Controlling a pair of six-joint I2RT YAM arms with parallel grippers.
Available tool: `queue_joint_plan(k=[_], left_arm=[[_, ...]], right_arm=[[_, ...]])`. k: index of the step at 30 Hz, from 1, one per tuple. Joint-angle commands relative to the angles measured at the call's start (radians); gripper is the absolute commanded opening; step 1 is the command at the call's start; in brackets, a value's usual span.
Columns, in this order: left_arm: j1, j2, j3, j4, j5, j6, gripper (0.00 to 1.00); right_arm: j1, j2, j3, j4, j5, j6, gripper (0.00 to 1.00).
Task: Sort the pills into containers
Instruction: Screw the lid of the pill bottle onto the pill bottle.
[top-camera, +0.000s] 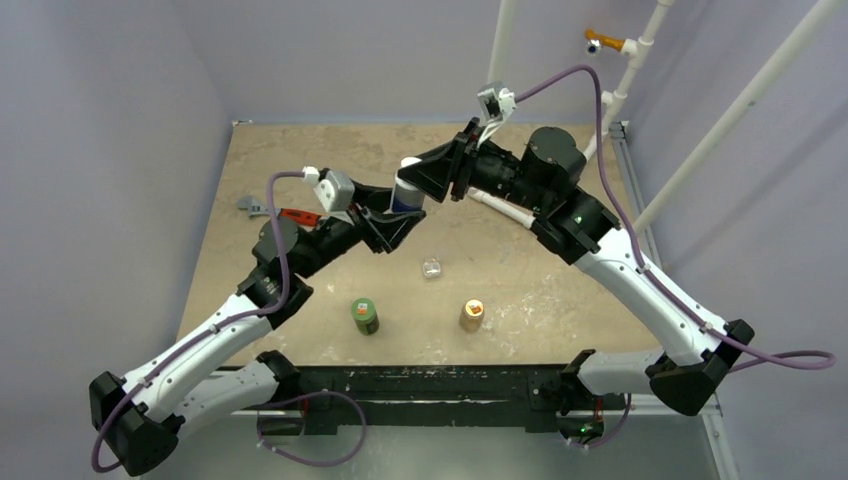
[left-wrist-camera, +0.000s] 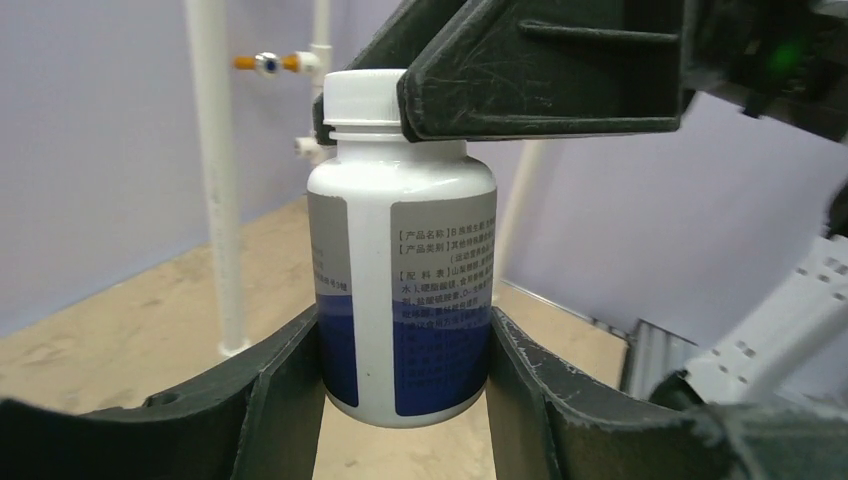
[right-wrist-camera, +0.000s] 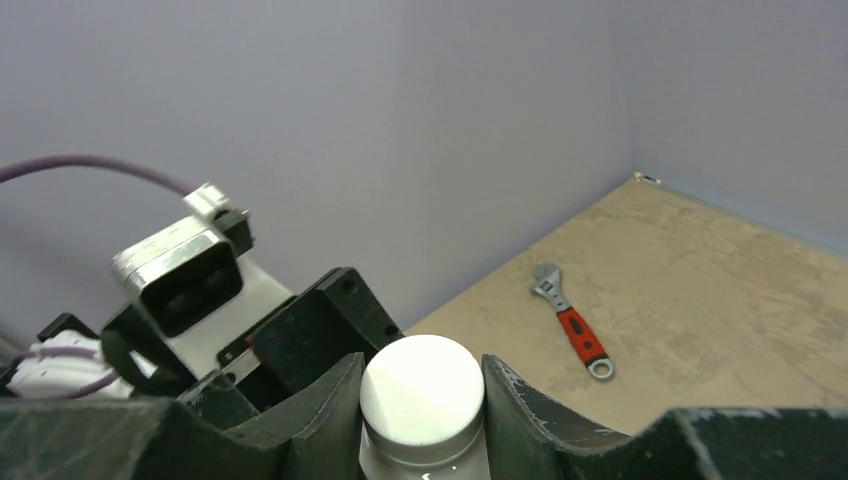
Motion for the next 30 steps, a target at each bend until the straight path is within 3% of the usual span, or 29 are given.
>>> queue_joint_plan(k=[1, 8, 14, 16, 20, 21, 25, 30], left_arm=[[-0.123, -0.003, 0.105, -0.109, -0.406, 0.293, 0.00], [-0.305, 0.103, 0.182, -0.079, -0.782, 0.515, 0.00], [-0.350, 0.177, 0.225, -0.078, -0.897, 0.494, 0.00], [-0.353, 0.188, 0.222, -0.080, -0.880, 0.480, 0.00], [-0.328, 0.174, 0.198, -0.103, -0.797, 0.427, 0.00], [-0.303, 0.164, 0.190, -0.118, -0.752, 0.384, 0.00], [-0.218, 0.117, 0.132, -0.143, -0.568, 0.268, 0.00], [-0.114, 0.070, 0.071, -0.125, -0.305, 0.195, 0.00]], right_arm=[[0.035, 0.040, 0.059, -0.158, 0.246, 0.014, 0.10], [0.124, 0.118, 0.134, -0.265, 0.535, 0.078, 0.07], [0.149, 0.177, 0.185, -0.313, 0.625, 0.121, 0.09], [0.148, 0.190, 0.198, -0.313, 0.621, 0.122, 0.23], [0.143, 0.195, 0.217, -0.303, 0.555, 0.107, 0.84], [0.139, 0.189, 0.220, -0.301, 0.554, 0.097, 0.94], [0.057, 0.136, 0.190, -0.234, 0.417, 0.085, 0.99], [-0.070, 0.065, 0.088, -0.090, 0.084, 0.066, 0.99]])
